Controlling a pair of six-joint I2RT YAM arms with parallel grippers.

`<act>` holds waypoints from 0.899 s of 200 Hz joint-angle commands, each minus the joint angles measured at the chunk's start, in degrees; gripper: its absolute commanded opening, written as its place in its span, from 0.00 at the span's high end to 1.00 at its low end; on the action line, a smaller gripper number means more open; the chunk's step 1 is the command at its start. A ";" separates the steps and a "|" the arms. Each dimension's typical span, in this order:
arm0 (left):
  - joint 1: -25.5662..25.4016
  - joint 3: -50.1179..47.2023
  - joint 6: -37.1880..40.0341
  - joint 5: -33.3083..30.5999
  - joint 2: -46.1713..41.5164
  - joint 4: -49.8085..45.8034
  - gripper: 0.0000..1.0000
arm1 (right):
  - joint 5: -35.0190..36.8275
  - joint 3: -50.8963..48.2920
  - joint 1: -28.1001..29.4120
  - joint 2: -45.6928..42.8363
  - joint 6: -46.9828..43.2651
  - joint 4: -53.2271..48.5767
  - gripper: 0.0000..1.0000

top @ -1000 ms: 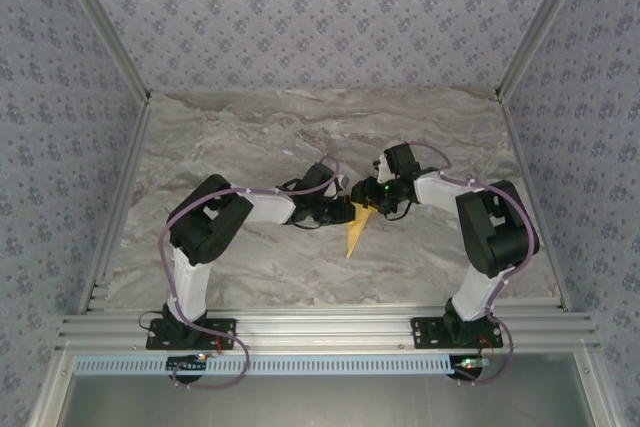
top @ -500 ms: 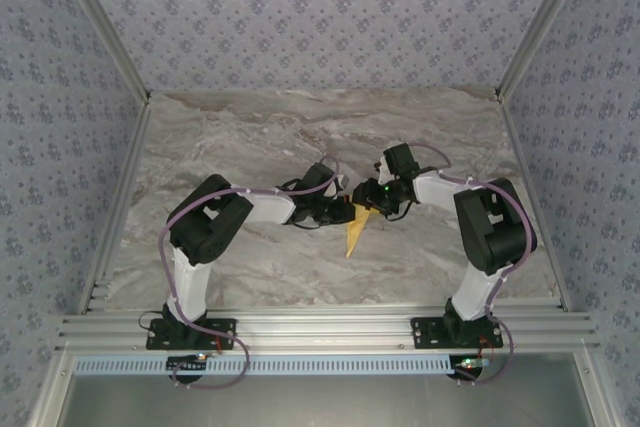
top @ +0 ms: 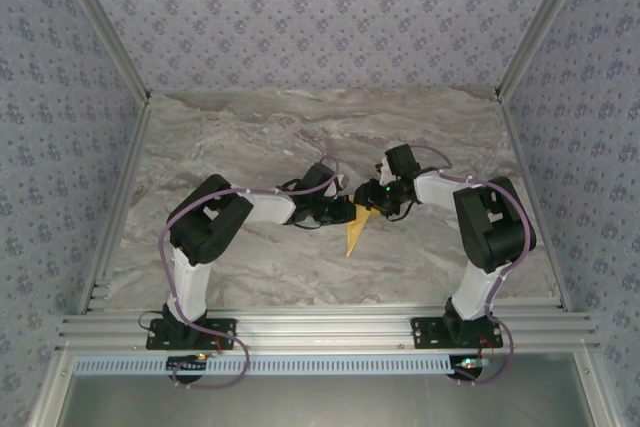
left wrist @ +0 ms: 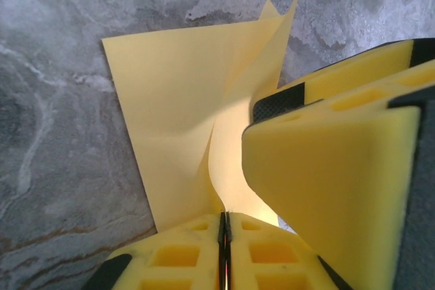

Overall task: Fold a paper plane with a square sheet of paper (fold left side to right side)
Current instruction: Fold the wing for the fifth time at the center of the table.

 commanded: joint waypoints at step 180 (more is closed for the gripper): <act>-4.85 -5.63 -2.09 -0.22 -10.15 0.20 0.59 | 4.41 -3.09 -0.48 3.44 -1.82 -5.05 0.53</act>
